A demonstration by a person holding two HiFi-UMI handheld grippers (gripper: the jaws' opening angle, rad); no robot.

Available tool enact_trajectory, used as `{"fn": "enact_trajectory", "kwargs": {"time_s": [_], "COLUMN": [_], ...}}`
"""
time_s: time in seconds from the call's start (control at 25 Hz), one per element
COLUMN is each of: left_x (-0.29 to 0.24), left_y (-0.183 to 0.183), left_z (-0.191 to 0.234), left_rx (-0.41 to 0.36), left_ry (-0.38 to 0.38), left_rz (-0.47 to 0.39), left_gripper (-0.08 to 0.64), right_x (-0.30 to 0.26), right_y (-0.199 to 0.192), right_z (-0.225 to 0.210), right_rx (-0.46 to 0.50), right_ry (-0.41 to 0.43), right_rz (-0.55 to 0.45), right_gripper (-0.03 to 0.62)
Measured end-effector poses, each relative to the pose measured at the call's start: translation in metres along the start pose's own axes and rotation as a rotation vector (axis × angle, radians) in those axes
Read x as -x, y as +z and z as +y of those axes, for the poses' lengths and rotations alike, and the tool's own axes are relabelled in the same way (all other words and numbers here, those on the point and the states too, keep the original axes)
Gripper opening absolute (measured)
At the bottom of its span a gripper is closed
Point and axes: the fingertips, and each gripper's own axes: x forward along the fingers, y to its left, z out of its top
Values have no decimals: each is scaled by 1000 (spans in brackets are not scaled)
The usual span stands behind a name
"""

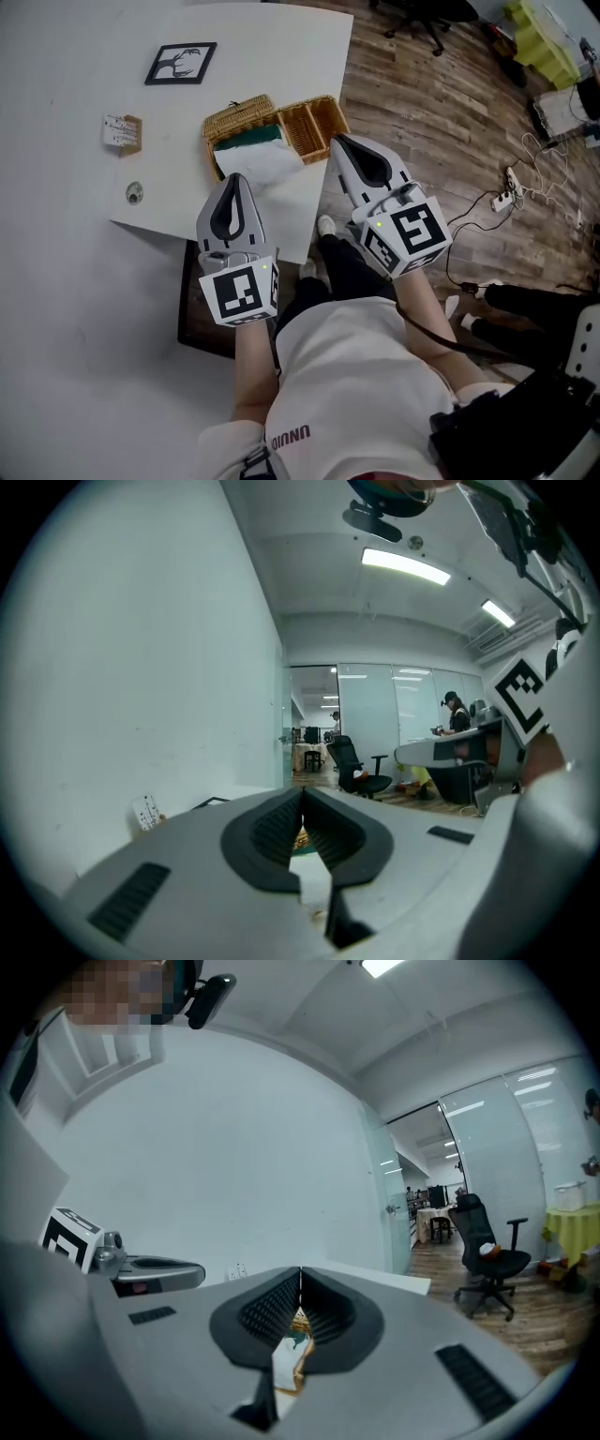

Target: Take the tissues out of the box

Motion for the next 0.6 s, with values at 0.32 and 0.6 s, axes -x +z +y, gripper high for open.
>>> {"fn": "enact_trajectory", "kwargs": {"time_s": [0.32, 0.6], "left_x": [-40, -58], "left_y": [-4, -3], "left_z": [10, 14], "left_rx": [-6, 12], "left_ry": [65, 79], "left_rz": [42, 73], "left_gripper": [14, 14], "right_x": [-41, -67], "right_y": [3, 2], "right_z": [-30, -39], "right_rx": [-7, 43], "right_ry": [74, 160], "right_rz": [17, 39], "right_gripper": [20, 20]}}
